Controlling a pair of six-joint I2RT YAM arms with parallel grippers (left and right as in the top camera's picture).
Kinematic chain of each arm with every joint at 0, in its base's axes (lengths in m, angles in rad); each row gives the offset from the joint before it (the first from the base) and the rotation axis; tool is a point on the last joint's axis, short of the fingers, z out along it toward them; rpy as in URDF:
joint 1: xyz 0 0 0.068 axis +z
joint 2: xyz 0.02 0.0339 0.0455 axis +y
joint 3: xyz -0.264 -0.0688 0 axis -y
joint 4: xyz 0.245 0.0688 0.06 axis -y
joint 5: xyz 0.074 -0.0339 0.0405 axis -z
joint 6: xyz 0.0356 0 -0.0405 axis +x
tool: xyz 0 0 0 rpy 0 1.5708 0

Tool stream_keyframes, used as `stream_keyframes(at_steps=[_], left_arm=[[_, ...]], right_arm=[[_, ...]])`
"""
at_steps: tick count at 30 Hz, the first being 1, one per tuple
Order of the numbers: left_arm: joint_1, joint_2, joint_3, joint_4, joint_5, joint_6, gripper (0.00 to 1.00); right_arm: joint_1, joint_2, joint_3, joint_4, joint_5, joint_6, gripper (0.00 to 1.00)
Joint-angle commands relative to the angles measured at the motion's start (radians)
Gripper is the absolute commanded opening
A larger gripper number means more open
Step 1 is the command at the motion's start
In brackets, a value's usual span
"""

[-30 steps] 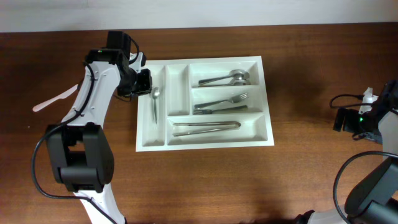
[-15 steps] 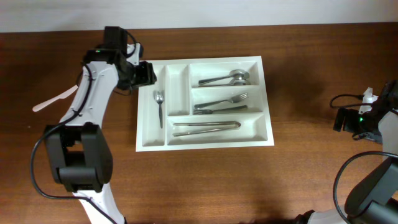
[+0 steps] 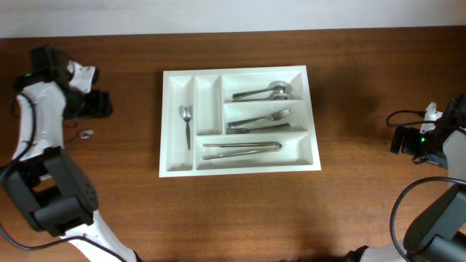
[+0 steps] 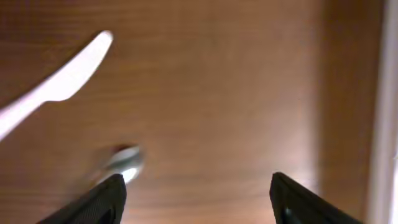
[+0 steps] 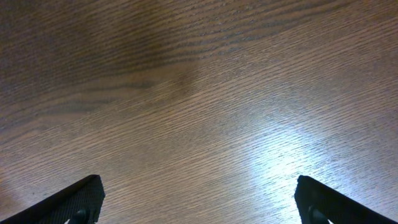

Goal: Pack container
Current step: 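Move the left gripper back over the second silver spoon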

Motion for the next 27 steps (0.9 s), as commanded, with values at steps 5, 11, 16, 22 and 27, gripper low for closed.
stream_keyframes(at_steps=[5,11,16,22,27], left_arm=[[0.103,0.005,0.019,-0.019,-0.1,0.451,0.76],[0.158,0.005,0.019,-0.019,-0.1,0.521,0.76],[0.17,0.005,0.019,-0.046,-0.099,0.626,0.74],[0.17,0.036,0.018,-0.063,-0.096,0.65,0.74],[0.17,0.108,0.018,-0.064,-0.1,0.65,0.71]], right_arm=[[0.0,0.005,0.0,0.003,-0.009,-0.003,0.99],[0.0,0.005,0.0,0.003,-0.01,-0.003,0.98],[0.0,0.005,0.0,0.003,-0.01,-0.003,0.99],[0.0,0.005,0.0,0.003,-0.009,-0.003,0.99],[0.0,0.005,0.0,0.003,-0.009,-0.003,0.99]])
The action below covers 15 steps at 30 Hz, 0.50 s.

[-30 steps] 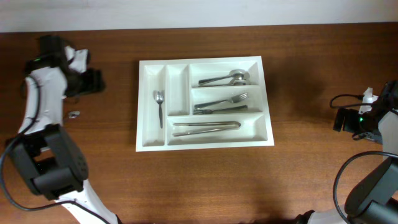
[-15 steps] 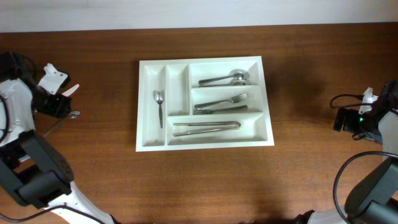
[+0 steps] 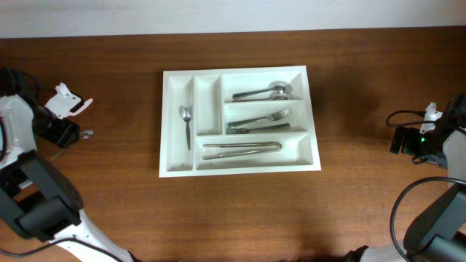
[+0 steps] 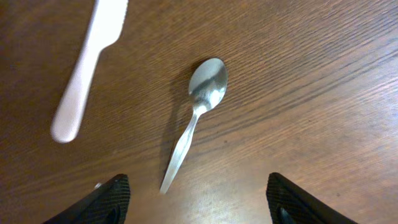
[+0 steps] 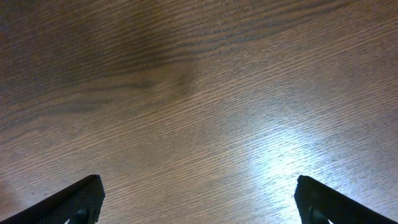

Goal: Pack container
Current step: 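Move the left gripper back over the second silver spoon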

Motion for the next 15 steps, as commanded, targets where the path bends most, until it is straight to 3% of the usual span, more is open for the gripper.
stream_keyframes(at_steps=[1,15], left_arm=[[0.002,0.076,0.013,-0.005,0.0,0.031,0.7],[0.002,0.17,0.013,0.027,-0.019,0.032,0.7]], right_arm=[[0.0,0.005,0.0,0.002,-0.01,-0.003,0.99],[0.0,0.005,0.0,0.002,-0.01,-0.003,0.99]])
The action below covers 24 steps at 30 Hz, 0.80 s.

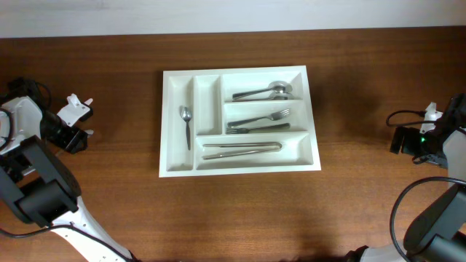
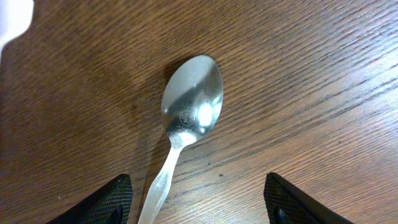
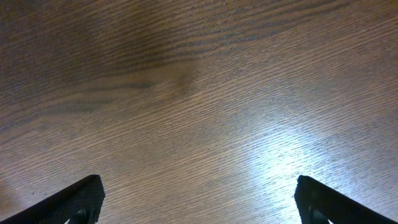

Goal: Pack container
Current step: 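Move the left gripper back over the second silver spoon, then lower the left gripper and grasp the second spoon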

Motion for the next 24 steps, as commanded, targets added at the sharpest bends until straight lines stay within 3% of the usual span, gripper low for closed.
stream_keyframes(at_steps=[1,12,20,24], left_arm=[[0.002,0.048,0.013,0.005,-0.008,0.02,0.7],[0.002,0.071,0.013,0.027,-0.011,0.02,0.69],[0.002,0.071,0.013,0.026,-0.011,0.019,0.4],[0.002,0.071,0.013,0.026,-0.011,0.012,0.34]], right_arm=[[0.0,0.005,0.0,0.002,-0.01,-0.003,0.99],[0.0,0.005,0.0,0.002,-0.01,-0.003,0.99],[0.0,0.005,0.0,0.002,-0.01,-0.003,0.99],[0.0,0.005,0.0,0.002,-0.01,-0.003,0.99]])
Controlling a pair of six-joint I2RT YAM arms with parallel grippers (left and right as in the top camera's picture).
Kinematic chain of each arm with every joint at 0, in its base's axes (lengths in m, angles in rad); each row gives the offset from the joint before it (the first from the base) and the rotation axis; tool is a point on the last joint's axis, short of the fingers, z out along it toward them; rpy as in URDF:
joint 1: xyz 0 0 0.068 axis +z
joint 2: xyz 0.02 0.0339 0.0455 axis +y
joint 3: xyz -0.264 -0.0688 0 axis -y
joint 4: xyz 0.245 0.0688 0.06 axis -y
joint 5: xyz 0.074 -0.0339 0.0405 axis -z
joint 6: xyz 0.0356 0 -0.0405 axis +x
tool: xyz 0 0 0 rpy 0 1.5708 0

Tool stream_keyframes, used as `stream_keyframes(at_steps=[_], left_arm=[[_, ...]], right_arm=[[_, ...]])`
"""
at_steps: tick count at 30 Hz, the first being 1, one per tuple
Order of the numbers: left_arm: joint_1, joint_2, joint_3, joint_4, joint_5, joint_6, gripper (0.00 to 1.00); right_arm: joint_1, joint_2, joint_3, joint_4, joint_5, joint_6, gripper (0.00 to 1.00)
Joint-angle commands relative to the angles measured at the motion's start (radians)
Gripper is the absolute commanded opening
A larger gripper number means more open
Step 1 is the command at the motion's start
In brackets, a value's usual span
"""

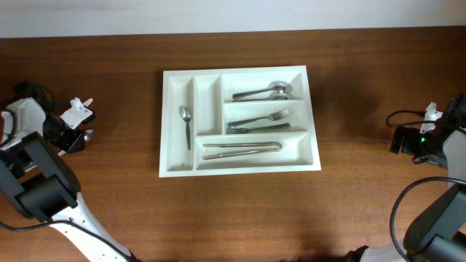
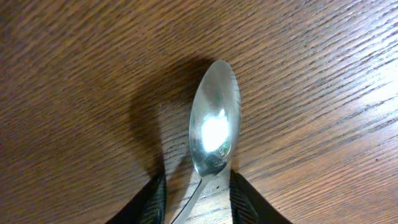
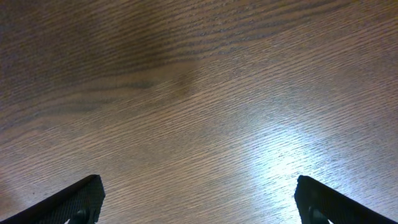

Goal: Pack container
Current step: 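Lower the left gripper and grasp the second spoon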

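Observation:
A small metal spoon (image 2: 214,134) lies on the wooden table at the far left, its bowl (image 1: 87,135) just showing in the overhead view. My left gripper (image 2: 198,196) is low over it. The two fingers stand close on either side of the handle with a narrow gap to it, so the gripper is open. The white cutlery tray (image 1: 240,169) sits in the middle of the table and holds a small spoon (image 1: 186,116), large spoons (image 1: 262,92), forks (image 1: 258,120) and knives (image 1: 240,149). My right gripper (image 3: 199,205) is open over bare wood at the right edge (image 1: 408,140).
The tray's narrow second compartment (image 1: 207,102) holds nothing. Dark wood tabletop (image 1: 364,196) surrounds the tray, with a pale wall strip along the far edge.
My left gripper has narrowed its fingers round the spoon's handle and come lower over it. The spoon's bowl now points straight away from the wrist. The right arm has not moved.
My left gripper was wide open, with a spoon and a white knife near it on the wood. Then it stood over the spoon, then closer with the knife nearly out of frame. Now its fingers flank the handle. The right gripper stayed open and still.

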Motion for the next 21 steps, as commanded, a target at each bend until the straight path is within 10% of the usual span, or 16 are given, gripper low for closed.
stream_keyframes(at_steps=[1,6,21], left_arm=[[0.003,0.019,0.008,0.0,0.004,0.005,0.34],[0.002,0.019,0.008,0.001,0.004,0.005,0.1],[-0.027,0.016,0.063,-0.006,0.005,-0.269,0.02]], right_arm=[[0.0,0.005,0.0,0.002,-0.009,-0.003,0.99],[0.0,0.005,0.0,0.002,-0.009,-0.003,0.99],[0.0,0.005,0.0,0.002,-0.01,-0.003,0.99]])
